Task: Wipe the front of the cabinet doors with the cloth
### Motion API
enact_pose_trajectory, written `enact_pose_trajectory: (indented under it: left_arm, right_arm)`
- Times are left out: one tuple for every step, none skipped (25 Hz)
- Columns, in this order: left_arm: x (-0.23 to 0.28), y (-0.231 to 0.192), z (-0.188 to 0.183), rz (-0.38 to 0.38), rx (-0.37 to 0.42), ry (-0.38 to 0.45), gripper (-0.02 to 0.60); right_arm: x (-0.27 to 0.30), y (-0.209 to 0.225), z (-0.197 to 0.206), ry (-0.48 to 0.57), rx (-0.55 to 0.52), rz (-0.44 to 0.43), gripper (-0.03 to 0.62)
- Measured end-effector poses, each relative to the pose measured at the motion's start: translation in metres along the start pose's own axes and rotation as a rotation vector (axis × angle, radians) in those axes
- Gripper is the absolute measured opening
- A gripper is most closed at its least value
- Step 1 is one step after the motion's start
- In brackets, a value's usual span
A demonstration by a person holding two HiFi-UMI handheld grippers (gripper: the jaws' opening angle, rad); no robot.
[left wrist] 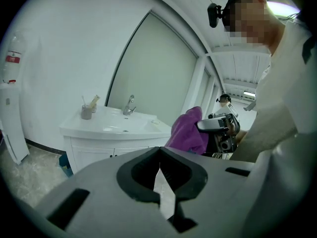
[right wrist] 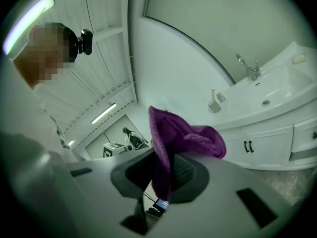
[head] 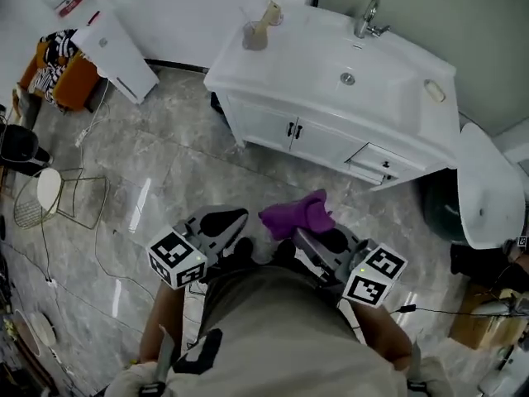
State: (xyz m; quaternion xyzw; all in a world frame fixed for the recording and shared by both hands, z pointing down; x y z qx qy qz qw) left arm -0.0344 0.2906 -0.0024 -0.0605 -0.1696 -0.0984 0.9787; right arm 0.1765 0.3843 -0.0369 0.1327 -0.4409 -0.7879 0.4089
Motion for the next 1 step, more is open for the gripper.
enact_pose_trajectory:
  left_arm:
    - [-0.0061,0.0024,0.0039,-0.010,-0.001,-0.008,0.020]
  right_arm:
    - [0.0000,-0.0048,0.0052,-0.010,-0.009,-0.003,0.061]
Point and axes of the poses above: the fingertips, and each gripper's own axes: x forward along the fingers, y to its right, z out of its underside, the point moved 8 cm from there along -x, backward along the fingers, and after that the axes turned 14 degrees about x, right-handed, at the moved point
